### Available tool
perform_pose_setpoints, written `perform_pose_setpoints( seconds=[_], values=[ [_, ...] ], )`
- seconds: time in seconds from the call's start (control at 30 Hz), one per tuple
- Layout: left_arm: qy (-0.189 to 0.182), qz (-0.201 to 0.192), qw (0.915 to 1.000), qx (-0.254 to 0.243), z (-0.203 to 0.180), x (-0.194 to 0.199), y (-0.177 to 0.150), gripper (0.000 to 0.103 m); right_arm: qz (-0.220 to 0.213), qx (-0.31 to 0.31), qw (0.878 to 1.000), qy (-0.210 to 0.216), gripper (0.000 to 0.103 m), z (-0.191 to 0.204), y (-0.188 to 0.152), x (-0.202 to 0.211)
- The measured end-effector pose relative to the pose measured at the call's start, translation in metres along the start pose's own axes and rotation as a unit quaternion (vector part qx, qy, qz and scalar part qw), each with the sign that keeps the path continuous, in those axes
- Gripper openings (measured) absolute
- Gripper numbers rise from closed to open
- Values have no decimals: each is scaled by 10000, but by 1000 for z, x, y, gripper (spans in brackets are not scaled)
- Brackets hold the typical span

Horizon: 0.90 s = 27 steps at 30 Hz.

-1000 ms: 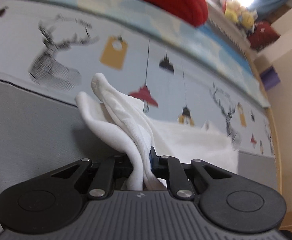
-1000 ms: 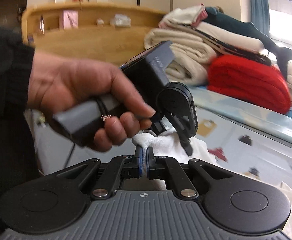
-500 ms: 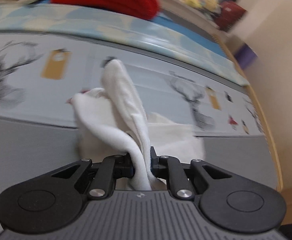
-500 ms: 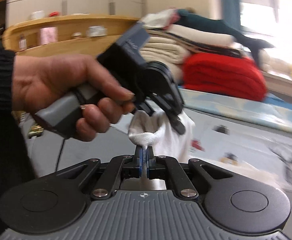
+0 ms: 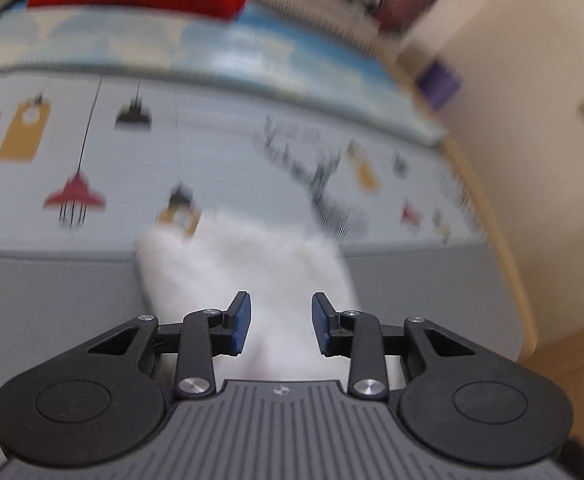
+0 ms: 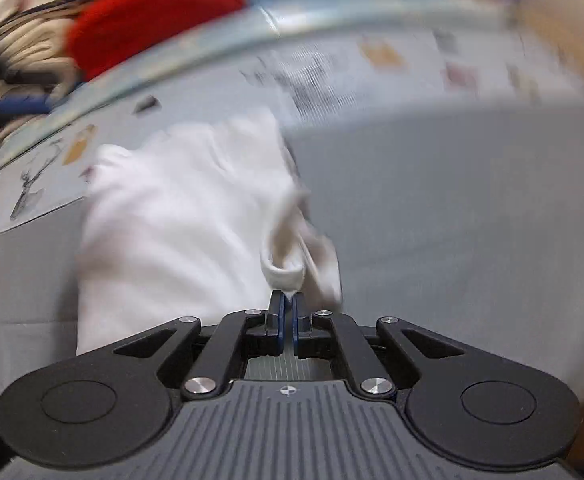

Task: Fold small clothes

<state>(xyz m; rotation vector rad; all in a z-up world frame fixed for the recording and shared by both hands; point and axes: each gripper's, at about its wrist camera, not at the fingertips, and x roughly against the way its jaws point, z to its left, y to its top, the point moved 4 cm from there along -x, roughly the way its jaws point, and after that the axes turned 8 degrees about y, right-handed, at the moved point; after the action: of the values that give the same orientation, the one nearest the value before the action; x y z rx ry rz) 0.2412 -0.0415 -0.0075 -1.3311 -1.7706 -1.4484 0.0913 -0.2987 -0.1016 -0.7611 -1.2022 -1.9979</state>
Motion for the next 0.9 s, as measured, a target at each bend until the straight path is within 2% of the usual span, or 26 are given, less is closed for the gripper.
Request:
perform_pose_setpoints(
  seconds=[0.07, 0.13, 0.17, 0.2, 0.27, 0.3, 0.33, 0.43, 0.5, 0.57, 0.63, 0.67, 0.73, 0.77, 0.8, 0.83, 0.9],
  values=[
    [72, 374, 9985, -398, -1, -11, -11, 36, -100, -313, 9992, 223, 8, -5, 2, -2],
    [110, 715, 9943, -788, -4, -23, -23, 36, -277, -594, 9961, 591, 19, -7, 8, -1],
    [33, 813, 9921, -956, -7, -26, -30, 36, -333, -717, 9940, 751, 32, -8, 10, -2],
    [-121, 829, 9907, -1071, -10, -29, -36, 36, -370, -802, 9924, 859, 38, -9, 11, -5],
    [-372, 922, 9873, -1239, -6, -34, -51, 36, -323, -761, 9927, 883, 37, -9, 16, -11],
    [-405, 976, 9858, -1306, -3, -41, -58, 36, -316, -717, 9940, 759, 23, -9, 16, -14],
    [-304, 1100, 9842, -1352, 1, -50, -65, 36, -320, -691, 9953, 592, 11, -12, 15, -14],
    [97, 1397, 9778, -1560, 9, -67, -76, 26, -241, -834, 9958, 289, 8, -23, 16, -13],
    [172, 1554, 9776, -1412, 19, -74, -75, 18, 45, -979, 9950, 212, 8, -25, 16, -17],
    [115, 1619, 9791, -1226, 27, -75, -68, 17, 703, -1372, 9879, 174, 11, -30, 19, -24],
    [6, 1457, 9823, -1175, 30, -66, -60, 18, 1314, -1470, 9804, 34, 13, -34, 31, -27],
    [-33, 1356, 9848, -1090, 34, -61, -54, 20, 1395, -1284, 9818, -33, 16, -33, 44, -23],
    [-25, 1247, 9890, -799, 45, -56, -44, 24, 1246, -574, 9905, -36, 16, -25, 78, -13],
    [25, 1152, 9915, -611, 52, -54, -39, 34, 1088, -252, 9937, 37, 21, -20, 97, -8],
    [99, 1072, 9931, -464, 56, -54, -32, 46, 918, -30, 9957, 128, 29, -16, 114, -4],
    [184, 1012, 9941, -337, 62, -52, -28, 48, 707, 186, 9970, 263, 34, -10, 132, 0],
    [344, 955, 9948, -79, 71, -54, -19, 52, 455, 519, 9961, 549, 50, 2, 156, -1]
  ],
)
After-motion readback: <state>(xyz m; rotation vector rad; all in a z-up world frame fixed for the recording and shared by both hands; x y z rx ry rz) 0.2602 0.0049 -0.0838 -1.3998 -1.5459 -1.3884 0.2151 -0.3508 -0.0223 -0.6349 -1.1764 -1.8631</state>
